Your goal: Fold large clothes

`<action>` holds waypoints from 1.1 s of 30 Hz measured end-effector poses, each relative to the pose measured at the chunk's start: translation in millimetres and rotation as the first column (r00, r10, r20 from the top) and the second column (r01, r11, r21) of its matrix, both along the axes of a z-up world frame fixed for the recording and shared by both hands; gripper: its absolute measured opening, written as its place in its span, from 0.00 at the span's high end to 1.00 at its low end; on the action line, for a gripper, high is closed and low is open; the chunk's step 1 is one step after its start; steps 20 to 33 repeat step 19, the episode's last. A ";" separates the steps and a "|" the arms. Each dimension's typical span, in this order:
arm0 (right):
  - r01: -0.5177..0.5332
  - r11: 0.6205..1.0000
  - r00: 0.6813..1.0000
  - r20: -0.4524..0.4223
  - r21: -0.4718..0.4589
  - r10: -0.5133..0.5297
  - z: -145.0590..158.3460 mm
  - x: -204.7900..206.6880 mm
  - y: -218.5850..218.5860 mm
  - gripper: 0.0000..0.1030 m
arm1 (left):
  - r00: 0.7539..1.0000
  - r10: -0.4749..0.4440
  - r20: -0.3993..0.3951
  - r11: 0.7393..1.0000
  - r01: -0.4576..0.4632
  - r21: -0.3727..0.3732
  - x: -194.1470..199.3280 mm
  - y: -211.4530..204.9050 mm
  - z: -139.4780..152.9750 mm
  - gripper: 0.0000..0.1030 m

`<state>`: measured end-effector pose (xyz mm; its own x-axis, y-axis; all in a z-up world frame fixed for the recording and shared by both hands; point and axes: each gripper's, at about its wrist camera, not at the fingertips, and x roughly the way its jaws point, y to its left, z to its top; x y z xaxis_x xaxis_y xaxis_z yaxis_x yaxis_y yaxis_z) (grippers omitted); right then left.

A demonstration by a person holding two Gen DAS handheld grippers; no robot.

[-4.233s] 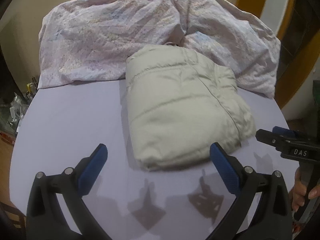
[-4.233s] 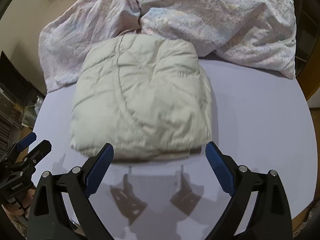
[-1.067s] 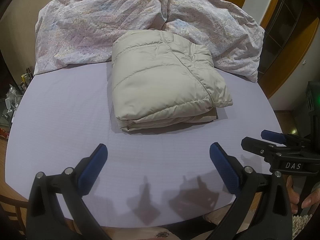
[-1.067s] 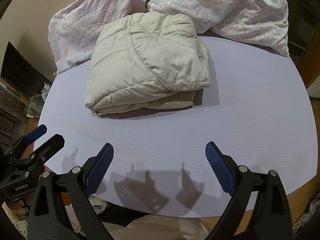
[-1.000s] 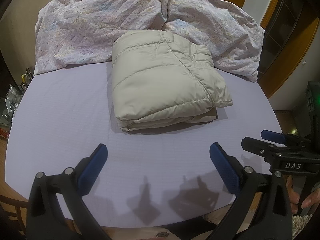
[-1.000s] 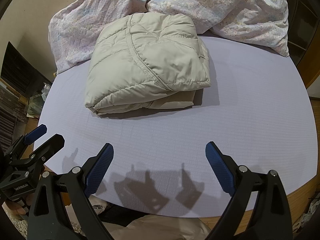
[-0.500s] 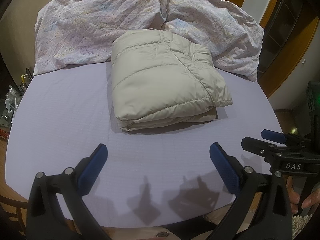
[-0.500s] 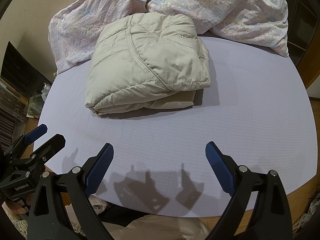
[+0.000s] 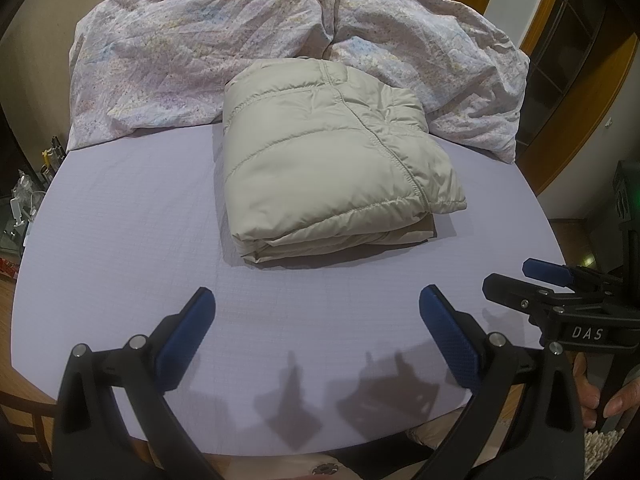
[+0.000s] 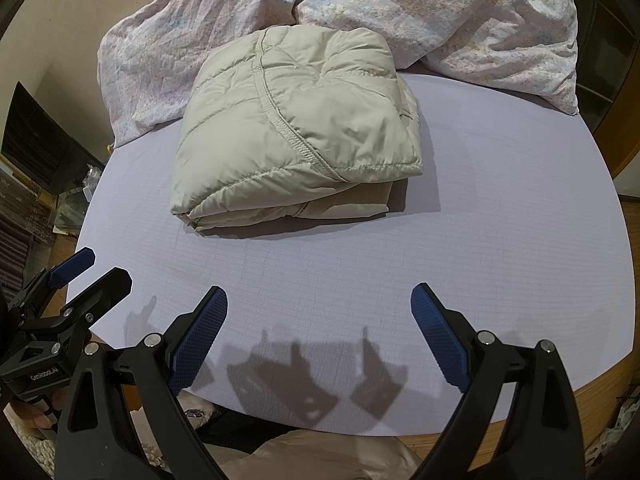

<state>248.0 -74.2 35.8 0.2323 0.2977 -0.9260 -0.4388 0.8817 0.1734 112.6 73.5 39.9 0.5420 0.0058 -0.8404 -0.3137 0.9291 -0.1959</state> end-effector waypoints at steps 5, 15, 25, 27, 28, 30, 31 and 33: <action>0.002 1.000 1.000 0.000 0.000 -0.002 0.1 0.4 -0.2 0.08 | 1.000 0.000 -0.001 1.000 0.000 0.001 0.6 -0.7 0.1 0.02; 0.002 1.000 1.000 0.000 0.000 -0.002 -0.2 1.2 -0.2 0.08 | 1.000 -0.002 -0.003 1.000 0.002 0.000 1.2 0.7 0.2 0.02; 0.003 1.000 1.000 -0.001 0.000 -0.003 -0.3 1.0 0.2 0.08 | 1.000 -0.002 -0.006 1.000 0.002 -0.002 0.4 3.0 -0.9 0.02; 0.003 1.000 1.000 -0.001 0.000 -0.003 -0.3 1.0 0.2 0.08 | 1.000 -0.002 -0.006 1.000 0.002 -0.002 0.4 3.0 -0.9 0.02; 0.003 1.000 1.000 -0.001 0.000 -0.003 -0.3 1.0 0.2 0.08 | 1.000 -0.002 -0.006 1.000 0.002 -0.002 0.4 3.0 -0.9 0.02; 0.003 1.000 1.000 -0.001 0.000 -0.003 -0.3 1.0 0.2 0.08 | 1.000 -0.002 -0.006 1.000 0.002 -0.002 0.4 3.0 -0.9 0.02; 0.003 1.000 1.000 -0.001 0.000 -0.003 -0.3 1.0 0.2 0.08 | 1.000 -0.002 -0.006 1.000 0.002 -0.002 0.4 3.0 -0.9 0.02; 0.003 1.000 1.000 -0.001 0.000 -0.003 -0.3 1.0 0.2 0.08 | 1.000 -0.002 -0.006 1.000 0.002 -0.002 0.4 3.0 -0.9 0.02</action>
